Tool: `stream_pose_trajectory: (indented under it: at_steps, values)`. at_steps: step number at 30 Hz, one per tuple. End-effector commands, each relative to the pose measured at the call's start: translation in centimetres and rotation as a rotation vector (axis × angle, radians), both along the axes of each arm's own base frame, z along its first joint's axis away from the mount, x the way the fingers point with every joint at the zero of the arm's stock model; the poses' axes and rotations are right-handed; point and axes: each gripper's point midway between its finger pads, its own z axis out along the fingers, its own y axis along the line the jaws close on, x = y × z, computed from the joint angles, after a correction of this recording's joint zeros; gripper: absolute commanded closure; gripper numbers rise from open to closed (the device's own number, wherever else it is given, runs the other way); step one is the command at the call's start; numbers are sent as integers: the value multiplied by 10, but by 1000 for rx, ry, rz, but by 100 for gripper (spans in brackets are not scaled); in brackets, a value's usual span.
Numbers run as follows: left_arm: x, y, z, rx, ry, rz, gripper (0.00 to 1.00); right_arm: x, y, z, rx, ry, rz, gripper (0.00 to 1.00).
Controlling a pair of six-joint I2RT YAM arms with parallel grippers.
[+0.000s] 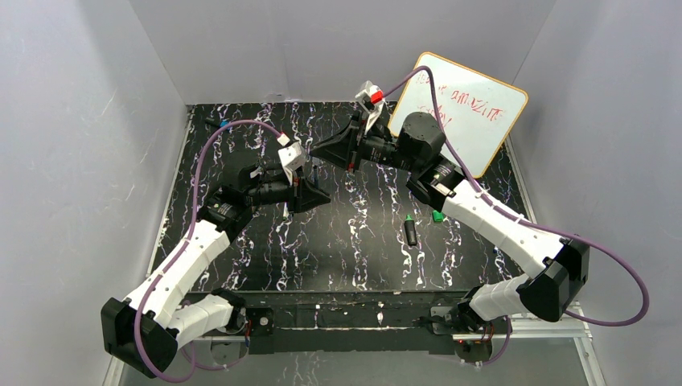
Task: Insert the pens into the pen caps
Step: Press the pen cap onto the pen.
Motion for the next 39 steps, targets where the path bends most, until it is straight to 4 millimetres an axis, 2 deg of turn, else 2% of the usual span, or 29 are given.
stream_pose_trajectory:
  at_steps: [1, 27, 39]
  values:
    - [-4, -2, 23, -31, -55, -19, 100, -10, -6, 30, 71, -50, 30, 99]
    - [-5, -1, 26, -35, -62, -22, 100, -3, -1, -11, 6, 20, 18, 99]
    - [-5, -1, 29, -39, -67, -22, 100, 0, 1, -21, -64, 4, 21, 99]
